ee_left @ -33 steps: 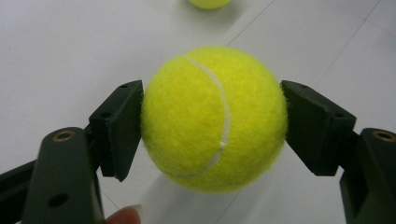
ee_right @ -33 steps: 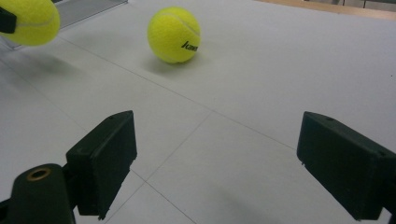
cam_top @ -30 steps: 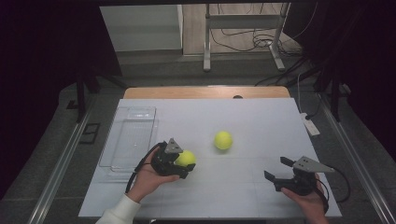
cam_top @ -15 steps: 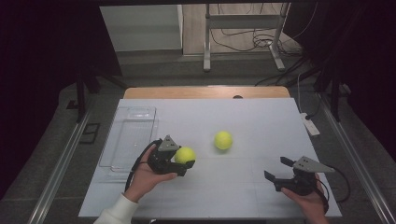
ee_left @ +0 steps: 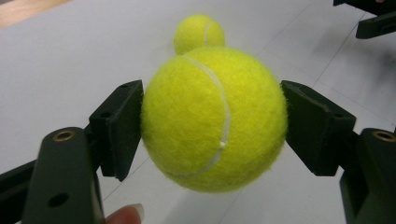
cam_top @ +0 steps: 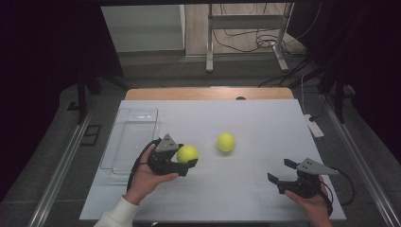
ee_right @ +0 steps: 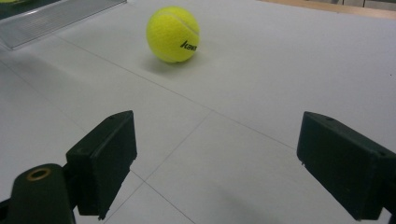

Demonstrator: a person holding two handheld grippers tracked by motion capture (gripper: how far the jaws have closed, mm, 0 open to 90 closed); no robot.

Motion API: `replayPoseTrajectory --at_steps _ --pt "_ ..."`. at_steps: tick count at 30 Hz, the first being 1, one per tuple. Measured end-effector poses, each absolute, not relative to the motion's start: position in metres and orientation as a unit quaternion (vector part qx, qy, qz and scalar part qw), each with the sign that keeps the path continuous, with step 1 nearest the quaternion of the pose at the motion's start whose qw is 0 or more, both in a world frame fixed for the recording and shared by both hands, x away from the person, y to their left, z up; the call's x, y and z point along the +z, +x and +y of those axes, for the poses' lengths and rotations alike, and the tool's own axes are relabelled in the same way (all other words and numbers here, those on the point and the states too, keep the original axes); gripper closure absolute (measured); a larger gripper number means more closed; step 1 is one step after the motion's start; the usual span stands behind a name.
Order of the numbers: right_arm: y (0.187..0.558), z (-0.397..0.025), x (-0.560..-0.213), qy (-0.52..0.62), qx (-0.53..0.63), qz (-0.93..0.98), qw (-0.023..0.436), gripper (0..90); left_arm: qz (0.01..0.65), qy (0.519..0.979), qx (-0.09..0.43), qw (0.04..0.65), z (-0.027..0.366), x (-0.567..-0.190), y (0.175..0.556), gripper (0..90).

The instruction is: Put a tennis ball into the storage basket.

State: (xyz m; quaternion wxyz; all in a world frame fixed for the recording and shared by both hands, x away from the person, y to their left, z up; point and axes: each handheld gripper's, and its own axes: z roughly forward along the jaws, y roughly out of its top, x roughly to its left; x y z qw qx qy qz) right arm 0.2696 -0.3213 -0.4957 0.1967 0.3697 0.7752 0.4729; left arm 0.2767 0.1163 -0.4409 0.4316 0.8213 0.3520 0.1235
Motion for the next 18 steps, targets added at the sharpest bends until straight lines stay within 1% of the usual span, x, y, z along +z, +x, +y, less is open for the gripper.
replayPoseTrajectory --at_steps 18 --pt "0.270 -0.321 -0.496 0.371 0.472 0.775 0.196 12.6 0.358 0.802 0.131 0.460 0.122 -0.429 0.280 26.7"
